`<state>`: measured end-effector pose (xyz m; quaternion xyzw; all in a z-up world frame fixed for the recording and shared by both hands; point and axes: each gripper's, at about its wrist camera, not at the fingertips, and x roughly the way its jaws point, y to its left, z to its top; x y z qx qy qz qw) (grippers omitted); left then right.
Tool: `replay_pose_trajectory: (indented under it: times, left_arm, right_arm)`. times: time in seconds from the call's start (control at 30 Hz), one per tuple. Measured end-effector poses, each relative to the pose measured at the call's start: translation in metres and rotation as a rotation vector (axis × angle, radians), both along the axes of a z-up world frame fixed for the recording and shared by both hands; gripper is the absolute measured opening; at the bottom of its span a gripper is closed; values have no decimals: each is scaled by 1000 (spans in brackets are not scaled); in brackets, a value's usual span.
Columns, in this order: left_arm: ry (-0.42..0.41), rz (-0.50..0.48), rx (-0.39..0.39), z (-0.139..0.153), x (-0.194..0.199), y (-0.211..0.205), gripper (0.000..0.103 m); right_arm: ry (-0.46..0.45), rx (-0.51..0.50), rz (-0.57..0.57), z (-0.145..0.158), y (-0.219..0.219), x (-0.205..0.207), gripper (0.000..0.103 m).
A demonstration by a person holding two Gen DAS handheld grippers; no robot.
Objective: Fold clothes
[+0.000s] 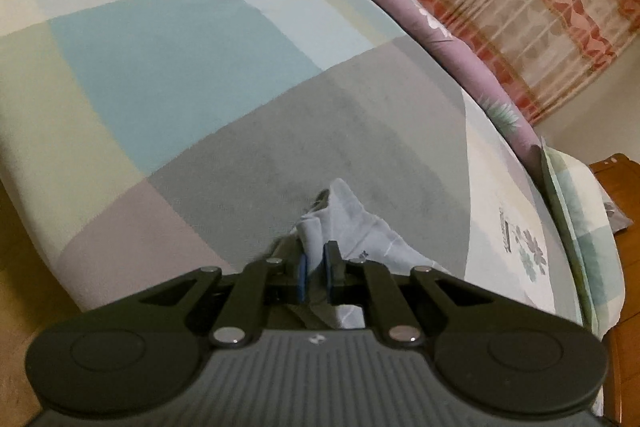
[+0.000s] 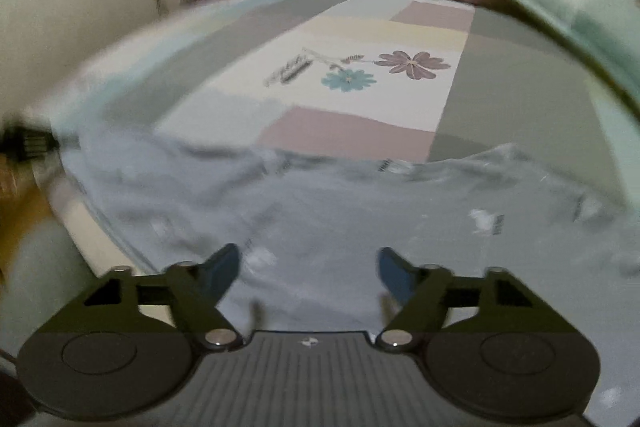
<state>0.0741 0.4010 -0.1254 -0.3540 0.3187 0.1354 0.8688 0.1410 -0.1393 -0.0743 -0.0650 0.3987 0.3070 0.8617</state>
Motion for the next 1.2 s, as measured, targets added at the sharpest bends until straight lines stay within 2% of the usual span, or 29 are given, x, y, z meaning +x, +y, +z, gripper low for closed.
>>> replay_pose_trajectory:
  times: [0.1, 0.2, 0.43, 0.47, 0.5, 0.6, 0.7, 0.83, 0.93, 1.0, 1.1, 1.2]
  left_arm:
    - [12, -15, 41, 2, -1, -4, 9]
    - [10, -12, 30, 1, -7, -1, 10]
    - [25, -13, 38, 4, -3, -3, 10]
    - [27, -14, 40, 4, -3, -3, 10]
    - [29, -14, 40, 4, -3, -3, 10]
    - [31, -9, 37, 4, -4, -3, 10]
    - [30, -3, 48, 6, -7, -5, 10]
    - [25, -4, 113, 6, -12, -14, 12]
    - [22, -17, 140, 6, -12, -17, 12]
    - [26, -19, 136, 7, -12, -16, 12]
    - [24, -20, 126, 6, -12, -14, 12]
    - [14, -16, 112, 5, -14, -12, 12]
  right_arm:
    - [-39, -121, 68, -2, -3, -11, 57]
    - [-57, -199, 132, -7, -7, -22, 44]
    - [-103, -305, 295, -14, 8, -35, 41]
    - [-112, -320, 319, -15, 11, -37, 38]
    - [-121, -335, 344, -15, 14, -39, 34]
    - [-148, -380, 418, -17, 23, -44, 1]
    - [-174, -422, 485, -18, 31, -49, 1]
    - [-150, -434, 477, -14, 17, -47, 1]
    - [-99, -387, 440, -13, 10, -41, 2]
    - [-70, -350, 435, -6, 10, -37, 9]
    - [-98, -273, 452, 14, 12, -30, 13]
    - [-151, -222, 418, 32, 22, -5, 19]
